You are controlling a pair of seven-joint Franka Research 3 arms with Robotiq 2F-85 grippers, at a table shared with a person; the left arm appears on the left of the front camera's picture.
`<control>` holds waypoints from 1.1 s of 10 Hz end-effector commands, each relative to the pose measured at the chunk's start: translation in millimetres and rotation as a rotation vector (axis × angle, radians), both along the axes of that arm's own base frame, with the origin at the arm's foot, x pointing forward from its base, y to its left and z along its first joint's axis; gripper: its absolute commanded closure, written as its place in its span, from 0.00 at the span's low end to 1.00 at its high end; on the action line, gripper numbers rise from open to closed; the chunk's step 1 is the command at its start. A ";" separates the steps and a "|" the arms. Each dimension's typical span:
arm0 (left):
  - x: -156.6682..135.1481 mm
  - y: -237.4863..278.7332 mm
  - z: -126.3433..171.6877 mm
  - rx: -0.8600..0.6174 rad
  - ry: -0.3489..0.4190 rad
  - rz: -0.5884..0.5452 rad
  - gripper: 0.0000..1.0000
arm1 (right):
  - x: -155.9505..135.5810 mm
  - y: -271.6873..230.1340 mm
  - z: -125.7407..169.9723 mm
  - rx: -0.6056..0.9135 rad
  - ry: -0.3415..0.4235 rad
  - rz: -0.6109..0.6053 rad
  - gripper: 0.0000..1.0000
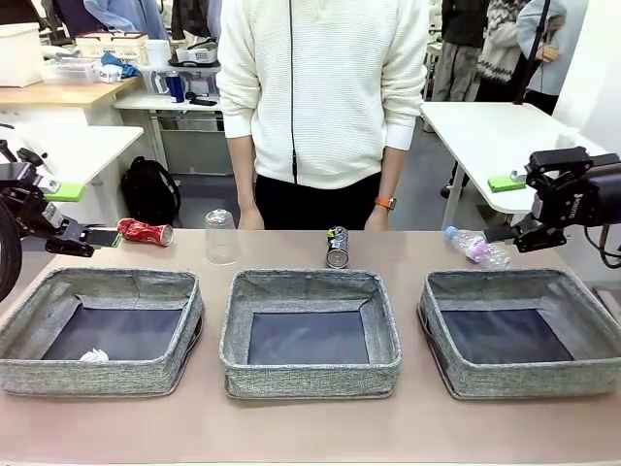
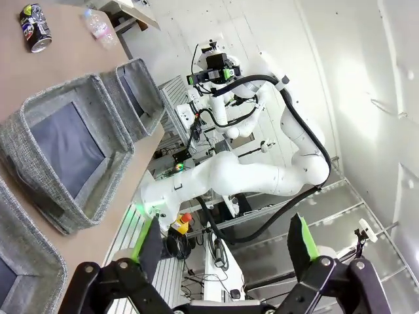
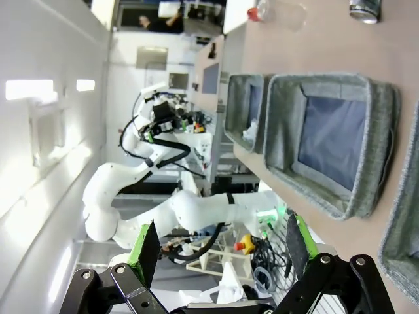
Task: Sort the waste into the appropriate baskets.
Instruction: Pick up the waste item pointed out by the person.
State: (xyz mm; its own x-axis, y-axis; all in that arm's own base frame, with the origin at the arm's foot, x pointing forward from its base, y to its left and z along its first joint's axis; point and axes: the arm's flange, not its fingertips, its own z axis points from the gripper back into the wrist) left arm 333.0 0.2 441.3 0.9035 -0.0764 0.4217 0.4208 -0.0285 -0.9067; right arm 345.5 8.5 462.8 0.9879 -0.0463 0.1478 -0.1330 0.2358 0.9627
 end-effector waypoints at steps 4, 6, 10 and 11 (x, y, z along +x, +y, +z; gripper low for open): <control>-1.9 0.8 -1.1 -0.002 -0.009 -0.013 0.00 | -2.2 -0.7 5.2 0.002 0.021 0.001 0.00; -1.9 0.8 -1.1 -0.002 -0.009 -0.013 0.00 | -2.2 -0.7 5.2 0.002 0.021 0.001 0.00; -1.9 0.8 -1.1 -0.002 -0.009 -0.013 0.00 | -2.2 -0.7 5.2 0.002 0.021 0.001 0.00; -1.9 0.8 -1.1 -0.002 -0.009 -0.013 0.00 | -2.2 -0.7 5.2 0.002 0.021 0.001 0.00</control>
State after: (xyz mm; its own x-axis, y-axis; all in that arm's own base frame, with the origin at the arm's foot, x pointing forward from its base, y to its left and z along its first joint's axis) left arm 333.0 0.2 441.3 0.9035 -0.0764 0.4217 0.4208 -0.0285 -0.9067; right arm 345.3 8.6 462.9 0.9881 -0.0451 0.1472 -0.1327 0.2344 0.9630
